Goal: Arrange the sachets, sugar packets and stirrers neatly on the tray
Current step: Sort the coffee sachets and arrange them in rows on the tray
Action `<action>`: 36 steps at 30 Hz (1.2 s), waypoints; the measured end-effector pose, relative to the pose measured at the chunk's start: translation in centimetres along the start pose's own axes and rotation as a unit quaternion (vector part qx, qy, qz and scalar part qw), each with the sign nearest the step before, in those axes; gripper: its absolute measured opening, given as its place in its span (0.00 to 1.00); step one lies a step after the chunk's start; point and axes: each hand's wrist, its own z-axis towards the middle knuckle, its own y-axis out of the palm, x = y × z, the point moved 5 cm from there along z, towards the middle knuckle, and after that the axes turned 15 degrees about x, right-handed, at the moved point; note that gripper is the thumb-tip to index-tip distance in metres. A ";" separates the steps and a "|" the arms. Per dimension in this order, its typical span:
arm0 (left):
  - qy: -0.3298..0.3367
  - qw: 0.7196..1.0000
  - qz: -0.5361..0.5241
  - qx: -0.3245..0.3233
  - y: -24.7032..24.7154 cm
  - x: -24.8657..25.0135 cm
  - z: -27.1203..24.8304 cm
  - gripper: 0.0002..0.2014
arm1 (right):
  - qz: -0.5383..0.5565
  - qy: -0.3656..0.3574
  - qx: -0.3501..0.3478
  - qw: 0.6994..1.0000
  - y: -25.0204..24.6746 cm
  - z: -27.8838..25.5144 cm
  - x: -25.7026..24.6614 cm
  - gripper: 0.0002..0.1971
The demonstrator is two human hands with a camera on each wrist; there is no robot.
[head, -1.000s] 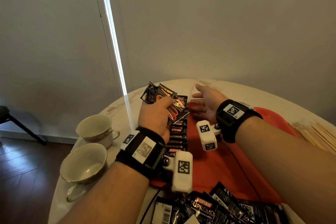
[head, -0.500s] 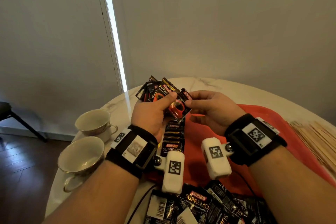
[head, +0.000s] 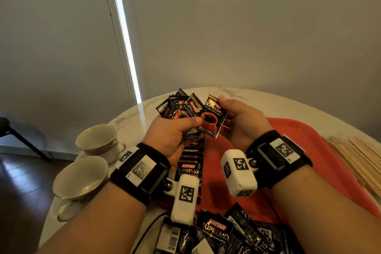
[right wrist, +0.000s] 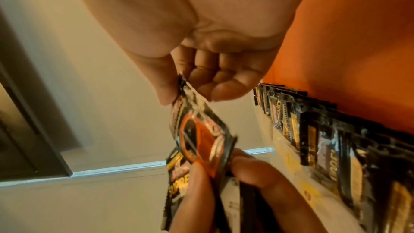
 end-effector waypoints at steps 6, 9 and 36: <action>0.032 0.999 -0.007 0.042 -0.3 -0.3 0.5 0.23 | -0.055 -0.039 -0.005 0.998 0.1 0.4 -0.2 0.06; 0.036 0.996 -0.035 0.073 -0.7 -0.1 0.6 0.17 | -0.050 -0.016 -0.030 0.998 0.2 0.3 0.1 0.09; 0.038 0.987 -0.112 0.110 -1.6 1.2 1.4 0.06 | -0.385 0.009 0.163 0.908 -1.9 8.3 0.1 0.06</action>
